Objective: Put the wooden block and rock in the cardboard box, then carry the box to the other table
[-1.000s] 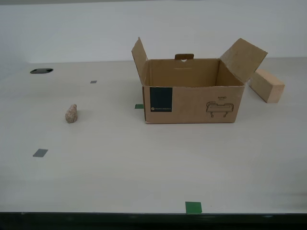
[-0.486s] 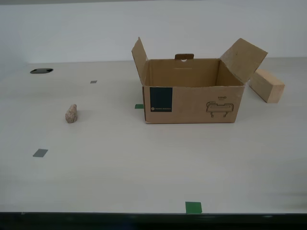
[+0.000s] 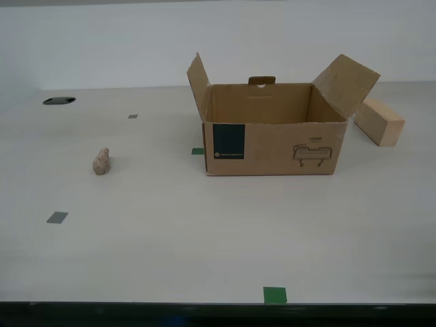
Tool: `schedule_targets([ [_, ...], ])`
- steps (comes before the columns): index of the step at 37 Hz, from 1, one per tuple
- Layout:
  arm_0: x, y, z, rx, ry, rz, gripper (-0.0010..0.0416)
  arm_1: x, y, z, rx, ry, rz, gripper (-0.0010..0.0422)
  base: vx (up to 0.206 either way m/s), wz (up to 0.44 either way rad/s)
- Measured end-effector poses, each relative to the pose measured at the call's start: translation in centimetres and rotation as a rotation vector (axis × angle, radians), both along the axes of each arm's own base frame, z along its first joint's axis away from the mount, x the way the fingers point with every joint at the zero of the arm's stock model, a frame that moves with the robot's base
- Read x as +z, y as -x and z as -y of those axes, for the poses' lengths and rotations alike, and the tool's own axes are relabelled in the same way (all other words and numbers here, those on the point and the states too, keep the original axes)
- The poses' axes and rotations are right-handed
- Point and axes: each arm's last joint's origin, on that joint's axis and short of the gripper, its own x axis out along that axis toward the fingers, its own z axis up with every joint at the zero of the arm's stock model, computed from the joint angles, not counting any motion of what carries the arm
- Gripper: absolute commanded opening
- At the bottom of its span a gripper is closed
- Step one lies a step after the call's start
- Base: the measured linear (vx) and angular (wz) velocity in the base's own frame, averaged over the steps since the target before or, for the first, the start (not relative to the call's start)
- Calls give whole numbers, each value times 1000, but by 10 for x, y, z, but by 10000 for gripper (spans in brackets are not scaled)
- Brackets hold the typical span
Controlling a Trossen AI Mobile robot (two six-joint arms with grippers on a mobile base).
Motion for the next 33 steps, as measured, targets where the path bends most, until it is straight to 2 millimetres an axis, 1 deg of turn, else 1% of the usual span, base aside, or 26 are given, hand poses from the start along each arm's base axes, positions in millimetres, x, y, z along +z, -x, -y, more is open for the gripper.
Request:
schedule_targets([
  [3, 0, 0, 0, 0, 0, 1, 31, 0, 0, 0, -4, -5, 1, 30, 0, 0],
  [6, 0, 0, 0, 0, 0, 1, 56, 0, 0, 0, -5, -6, 1, 60, 0, 0],
  [14, 0, 0, 0, 0, -1, 0, 146, 0, 0, 0, -6, -7, 1, 155, 0, 0],
  [18, 0, 0, 0, 0, -1, 0, 211, 0, 0, 0, -6, -7, 1, 209, 0, 0],
  [28, 0, 0, 0, 12, 6, 0, 400, 0, 0, 0, -53, -53, 10, 343, 0, 0],
  [29, 0, 0, 0, 18, 10, -1, 411, 0, 0, 0, -58, -57, 11, 355, 0, 0],
  [33, 0, 0, 0, 40, 24, -2, 375, 0, 0, 0, -72, -71, 14, 402, 0, 0],
])
